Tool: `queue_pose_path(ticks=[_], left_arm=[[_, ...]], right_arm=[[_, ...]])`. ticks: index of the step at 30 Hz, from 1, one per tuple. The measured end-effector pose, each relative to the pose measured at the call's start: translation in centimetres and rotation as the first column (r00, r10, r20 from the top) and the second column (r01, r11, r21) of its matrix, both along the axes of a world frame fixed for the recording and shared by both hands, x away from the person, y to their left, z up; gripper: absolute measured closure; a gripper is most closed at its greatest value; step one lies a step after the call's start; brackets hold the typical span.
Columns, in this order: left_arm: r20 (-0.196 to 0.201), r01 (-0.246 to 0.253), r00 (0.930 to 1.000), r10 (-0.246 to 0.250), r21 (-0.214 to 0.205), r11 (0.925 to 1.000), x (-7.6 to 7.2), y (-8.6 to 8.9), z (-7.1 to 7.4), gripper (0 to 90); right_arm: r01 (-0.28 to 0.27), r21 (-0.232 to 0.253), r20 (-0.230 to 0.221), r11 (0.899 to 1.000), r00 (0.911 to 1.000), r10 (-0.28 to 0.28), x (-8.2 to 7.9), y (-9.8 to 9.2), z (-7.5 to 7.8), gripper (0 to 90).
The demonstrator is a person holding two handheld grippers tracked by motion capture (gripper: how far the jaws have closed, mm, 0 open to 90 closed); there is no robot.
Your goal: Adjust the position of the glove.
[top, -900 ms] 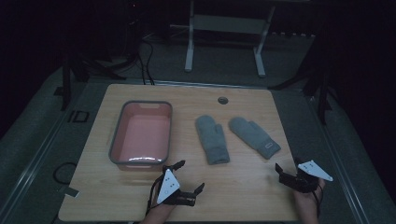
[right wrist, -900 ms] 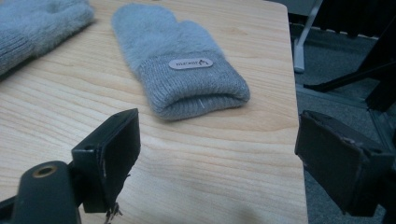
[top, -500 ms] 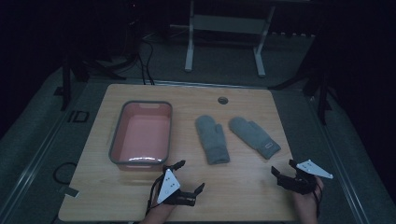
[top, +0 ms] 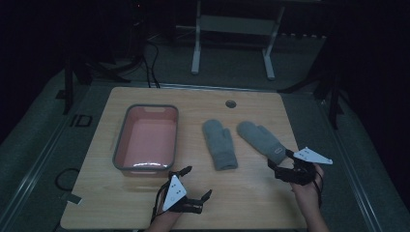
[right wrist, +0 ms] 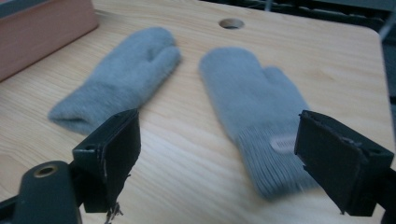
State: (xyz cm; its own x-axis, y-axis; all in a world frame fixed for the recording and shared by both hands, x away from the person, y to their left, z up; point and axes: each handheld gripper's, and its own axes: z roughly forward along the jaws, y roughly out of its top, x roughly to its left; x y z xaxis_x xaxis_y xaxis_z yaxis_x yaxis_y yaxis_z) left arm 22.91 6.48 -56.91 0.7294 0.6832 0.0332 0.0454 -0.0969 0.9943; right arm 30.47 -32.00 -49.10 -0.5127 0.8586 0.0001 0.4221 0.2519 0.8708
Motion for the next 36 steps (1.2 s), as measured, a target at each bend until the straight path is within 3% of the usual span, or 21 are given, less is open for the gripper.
queue_pose_path(ticks=[5, 11, 15, 16, 20, 26, 30, 36], left_arm=[[0.000, 0.000, 1.0000, 0.000, -0.004, 1.0000, 0.0, 0.0, 0.0, 0.4], [0.001, 0.000, 1.0000, 0.000, 0.000, 1.0000, 0.0, 0.0, 0.0, 0.4], [0.002, 0.001, 1.0000, -0.001, 0.000, 1.0000, 0.0, 0.0, 0.0, 0.4], [0.000, 0.002, 1.0000, -0.002, -0.002, 1.0000, 0.0, 0.0, 0.0, 0.4], [0.001, 0.004, 1.0000, -0.004, 0.001, 1.0000, 0.0, 0.0, 0.0, 0.4], [0.000, 0.009, 1.0000, -0.009, 0.001, 1.0000, 0.0, 0.0, 0.0, 0.4], [-0.003, 0.015, 0.9999, -0.015, 0.000, 0.9999, 0.0, 0.0, 0.0, 0.4], [-0.008, 0.021, 0.9998, -0.021, -0.004, 0.9998, 0.0, 0.0, 0.0, 0.4]], right_arm=[[-0.043, -0.029, 0.018, 0.999, 0.9989, 0.043, 1.2, 2.1, 1.0, 14.3], [-0.081, -0.003, 0.017, 0.997, 0.9966, 0.081, 2.5, 4.2, 1.6, 14.2], [-0.112, 0.007, -0.005, 0.994, 0.9937, 0.112, 3.2, 5.3, 1.6, 14.1], [-0.132, 0.014, -0.037, 0.991, 0.9905, 0.133, 3.9, 6.2, 1.7, 13.0], [-0.147, 0.023, -0.062, 0.989, 0.9869, 0.148, 4.7, 7.2, 1.7, 12.1], [-0.135, -0.018, -0.063, 0.991, 0.9890, 0.134, 6.4, 9.9, 2.0, 10.1], [-0.152, -0.036, -0.083, 0.988, 0.9854, 0.149, 7.5, 11.8, 1.6, 10.2], [-0.186, -0.041, -0.159, 0.982, 0.9712, 0.177, 10.1, 14.4, -0.1, 23.8]])
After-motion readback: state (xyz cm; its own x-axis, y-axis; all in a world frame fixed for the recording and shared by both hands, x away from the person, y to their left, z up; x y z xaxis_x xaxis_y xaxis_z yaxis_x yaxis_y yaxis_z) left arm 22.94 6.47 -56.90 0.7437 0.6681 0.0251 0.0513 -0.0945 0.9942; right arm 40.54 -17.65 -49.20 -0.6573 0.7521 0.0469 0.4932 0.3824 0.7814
